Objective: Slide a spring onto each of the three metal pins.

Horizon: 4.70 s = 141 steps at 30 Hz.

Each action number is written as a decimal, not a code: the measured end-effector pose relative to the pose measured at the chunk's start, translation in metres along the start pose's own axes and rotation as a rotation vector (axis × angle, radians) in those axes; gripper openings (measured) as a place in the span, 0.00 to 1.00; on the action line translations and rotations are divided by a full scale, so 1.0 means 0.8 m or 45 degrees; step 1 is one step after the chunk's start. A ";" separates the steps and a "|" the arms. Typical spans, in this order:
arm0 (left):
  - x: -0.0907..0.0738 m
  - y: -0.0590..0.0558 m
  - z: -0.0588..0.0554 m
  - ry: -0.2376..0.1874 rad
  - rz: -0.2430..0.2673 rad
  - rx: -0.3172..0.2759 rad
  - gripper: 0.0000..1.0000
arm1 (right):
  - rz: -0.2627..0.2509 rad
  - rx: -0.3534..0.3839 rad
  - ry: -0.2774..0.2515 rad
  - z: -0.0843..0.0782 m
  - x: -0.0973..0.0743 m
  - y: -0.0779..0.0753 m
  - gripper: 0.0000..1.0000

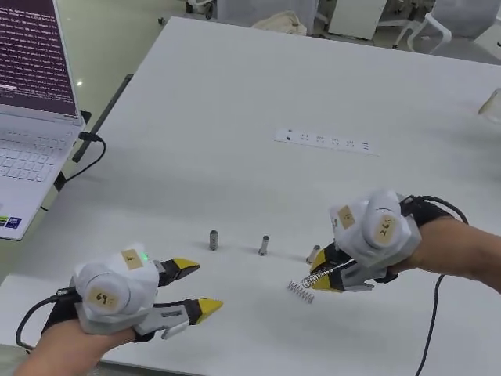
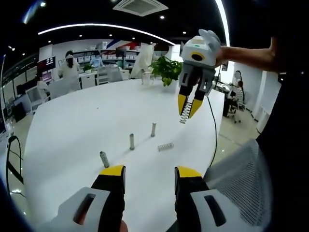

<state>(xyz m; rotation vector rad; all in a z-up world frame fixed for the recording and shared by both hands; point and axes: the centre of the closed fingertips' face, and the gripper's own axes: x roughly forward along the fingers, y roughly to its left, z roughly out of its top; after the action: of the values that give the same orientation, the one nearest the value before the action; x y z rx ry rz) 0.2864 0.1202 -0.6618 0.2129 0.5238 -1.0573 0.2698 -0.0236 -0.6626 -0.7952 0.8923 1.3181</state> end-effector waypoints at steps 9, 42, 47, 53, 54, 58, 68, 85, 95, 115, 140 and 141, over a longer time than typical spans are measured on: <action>-0.014 0.017 -0.011 -0.003 0.061 -0.041 0.40 | -0.013 0.011 0.027 -0.005 0.011 -0.020 0.08; -0.059 0.058 -0.050 0.040 0.172 -0.152 0.67 | -0.017 -0.036 0.121 0.013 0.047 -0.093 0.08; -0.062 0.061 -0.052 0.039 0.182 -0.161 0.67 | -0.010 -0.054 0.154 0.010 0.052 -0.104 0.08; -0.065 0.065 -0.052 0.033 0.200 -0.176 0.67 | -0.006 -0.064 0.172 0.010 0.056 -0.117 0.08; -0.065 0.065 -0.051 0.032 0.202 -0.178 0.67 | -0.006 -0.066 0.176 0.009 0.057 -0.118 0.08; -0.066 0.068 -0.051 0.025 0.207 -0.189 0.67 | -0.005 -0.079 0.194 0.009 0.060 -0.125 0.08; -0.068 0.072 -0.049 0.017 0.218 -0.198 0.67 | 0.010 -0.099 0.217 0.010 0.070 -0.138 0.09; -0.075 0.080 -0.047 0.015 0.239 -0.212 0.66 | 0.044 -0.116 0.229 0.014 0.088 -0.144 0.09; -0.075 0.081 -0.049 0.017 0.239 -0.221 0.66 | 0.063 -0.123 0.244 0.014 0.096 -0.145 0.09; -0.078 0.082 -0.056 0.026 0.244 -0.241 0.65 | 0.090 -0.133 0.258 0.016 0.109 -0.141 0.09; -0.075 0.082 -0.060 0.028 0.240 -0.253 0.65 | 0.100 -0.156 0.276 0.021 0.123 -0.136 0.09; -0.076 0.082 -0.060 0.030 0.241 -0.252 0.65 | 0.100 -0.157 0.277 0.021 0.125 -0.137 0.09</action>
<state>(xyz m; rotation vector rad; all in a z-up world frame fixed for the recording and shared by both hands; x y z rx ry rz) 0.3059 0.2185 -0.6775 0.0979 0.6134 -0.8145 0.3834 0.0263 -0.7448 -1.0234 1.0292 1.3832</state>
